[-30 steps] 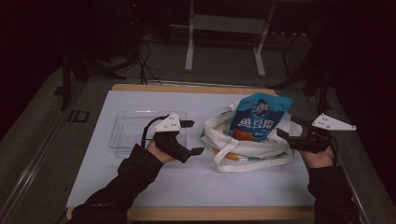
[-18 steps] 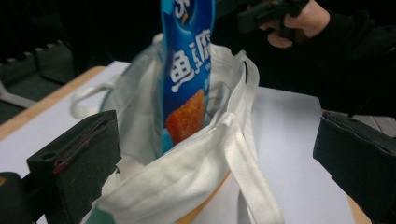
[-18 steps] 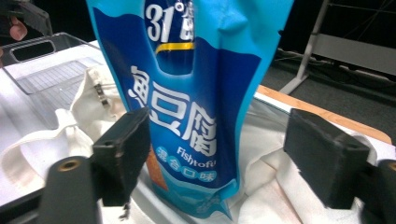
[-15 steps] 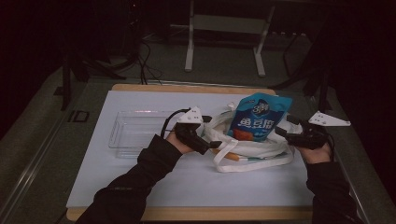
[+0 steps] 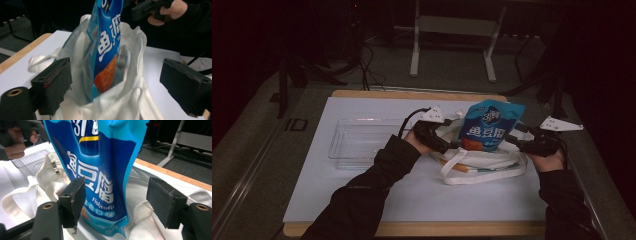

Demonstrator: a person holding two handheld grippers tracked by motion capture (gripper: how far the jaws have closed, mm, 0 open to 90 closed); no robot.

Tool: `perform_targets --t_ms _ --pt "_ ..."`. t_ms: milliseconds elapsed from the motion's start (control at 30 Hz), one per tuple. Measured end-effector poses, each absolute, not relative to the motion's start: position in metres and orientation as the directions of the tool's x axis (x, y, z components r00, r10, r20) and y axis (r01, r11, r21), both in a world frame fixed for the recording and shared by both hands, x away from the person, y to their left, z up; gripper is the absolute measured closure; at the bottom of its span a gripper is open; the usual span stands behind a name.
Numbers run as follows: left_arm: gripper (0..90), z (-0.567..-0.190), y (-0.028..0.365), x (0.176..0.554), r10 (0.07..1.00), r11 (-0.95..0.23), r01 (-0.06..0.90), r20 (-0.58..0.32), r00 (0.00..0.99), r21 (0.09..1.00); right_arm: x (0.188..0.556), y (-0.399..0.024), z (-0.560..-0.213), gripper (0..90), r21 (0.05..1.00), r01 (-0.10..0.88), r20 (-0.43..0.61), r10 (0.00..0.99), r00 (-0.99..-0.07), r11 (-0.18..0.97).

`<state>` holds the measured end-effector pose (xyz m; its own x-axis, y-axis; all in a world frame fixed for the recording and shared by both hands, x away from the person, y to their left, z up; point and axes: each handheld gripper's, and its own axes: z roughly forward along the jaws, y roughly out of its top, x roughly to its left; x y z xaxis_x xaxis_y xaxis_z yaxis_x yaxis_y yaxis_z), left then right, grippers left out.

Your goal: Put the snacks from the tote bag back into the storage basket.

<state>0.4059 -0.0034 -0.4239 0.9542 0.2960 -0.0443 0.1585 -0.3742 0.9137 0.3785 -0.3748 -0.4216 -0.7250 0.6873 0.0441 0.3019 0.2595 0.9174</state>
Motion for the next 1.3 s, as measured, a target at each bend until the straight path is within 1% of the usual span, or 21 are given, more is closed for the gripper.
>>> perform_targets --t_ms 100,233,333,367,400,433,467,500,533,567,667,700,733,800,833,967,1000,1033,1067,1133,1300 --pt "14.9 -0.424 -0.011 0.411 0.288 -0.382 0.164 -0.051 0.956 0.910 0.380 -0.372 -0.424 31.7 0.913 0.301 0.032 0.689 -0.724 0.274" --pt "20.9 -0.425 -0.025 0.417 0.309 -0.419 0.175 -0.042 0.950 0.891 0.386 -0.369 -0.426 31.2 0.906 0.326 0.063 0.675 -0.735 0.270" --pt "29.5 -0.425 -0.030 0.419 0.307 -0.421 0.171 -0.037 0.951 0.891 0.388 -0.368 -0.427 31.4 0.907 0.323 0.059 0.680 -0.731 0.269" --pt "29.5 -0.424 -0.034 0.420 0.307 -0.421 0.163 -0.029 0.951 0.892 0.389 -0.367 -0.427 31.6 0.907 0.325 0.064 0.674 -0.736 0.269" --pt "35.2 -0.424 -0.036 0.420 0.316 -0.420 0.158 -0.019 0.948 0.894 0.391 -0.364 -0.427 32.3 0.904 0.325 0.061 0.670 -0.740 0.277" --pt "37.2 -0.424 -0.037 0.420 0.325 -0.420 0.160 -0.016 0.946 0.893 0.391 -0.363 -0.427 32.7 0.904 0.323 0.058 0.670 -0.740 0.279" --pt "38.0 -0.424 -0.039 0.422 0.324 -0.411 0.167 -0.028 0.946 0.896 0.393 -0.361 -0.427 35.0 0.903 0.322 0.056 0.665 -0.744 0.283" --pt "41.7 -0.423 -0.041 0.424 0.324 -0.409 0.168 -0.029 0.946 0.897 0.393 -0.360 -0.427 35.5 0.903 0.323 0.057 0.663 -0.747 0.285" --pt "44.8 -0.423 -0.041 0.424 0.324 -0.409 0.168 -0.029 0.946 0.897 0.394 -0.359 -0.427 38.7 0.902 0.322 0.054 0.664 -0.746 0.288" --pt "45.0 -0.423 -0.042 0.424 0.325 -0.412 0.155 -0.015 0.946 0.898 0.395 -0.358 -0.427 40.0 0.900 0.320 0.050 0.658 -0.751 0.297" --pt "49.8 -0.421 -0.048 0.427 0.313 -0.418 0.161 -0.025 0.950 0.894 0.397 -0.354 -0.428 45.1 0.892 0.311 0.025 0.653 -0.757 0.327" --pt "50.6 -0.421 -0.048 0.427 0.313 -0.418 0.161 -0.025 0.950 0.894 0.397 -0.354 -0.428 45.1 0.892 0.311 0.025 0.653 -0.757 0.327" --pt "53.0 -0.422 -0.051 0.428 0.315 -0.425 0.161 -0.021 0.949 0.891 0.398 -0.353 -0.429 49.4 0.889 0.311 0.020 0.651 -0.759 0.335" --pt "54.4 -0.422 -0.055 0.429 0.313 -0.441 0.156 -0.011 0.950 0.884 0.398 -0.352 -0.429 50.2 0.889 0.310 0.020 0.648 -0.761 0.338" --pt "58.3 -0.422 -0.058 0.429 0.312 -0.443 0.153 -0.008 0.950 0.884 0.400 -0.351 -0.428 52.9 0.888 0.312 0.024 0.643 -0.765 0.338" --pt "64.4 -0.424 -0.064 0.430 0.323 -0.443 0.158 -0.007 0.946 0.883 0.402 -0.348 -0.428 55.7 0.886 0.313 0.027 0.637 -0.771 0.341" --pt "66.4 -0.425 -0.065 0.431 0.330 -0.442 0.161 -0.008 0.944 0.883 0.403 -0.347 -0.428 58.3 0.886 0.311 0.026 0.632 -0.775 0.345" --pt "66.4 -0.425 -0.066 0.431 0.332 -0.440 0.165 -0.011 0.943 0.883 0.403 -0.347 -0.428 58.3 0.886 0.311 0.026 0.632 -0.775 0.345" --pt "70.4 -0.426 -0.066 0.432 0.340 -0.433 0.170 -0.014 0.940 0.885 0.403 -0.345 -0.429 59.8 0.885 0.309 0.025 0.629 -0.777 0.347" --pt "72.4 -0.426 -0.066 0.432 0.343 -0.428 0.172 -0.017 0.939 0.887 0.403 -0.345 -0.429 59.8 0.885 0.309 0.025 0.629 -0.777 0.347" --pt "77.9 -0.427 -0.069 0.433 0.349 -0.434 0.170 -0.009 0.937 0.885 0.405 -0.345 -0.429 65.5 0.883 0.316 0.032 0.627 -0.778 0.346"
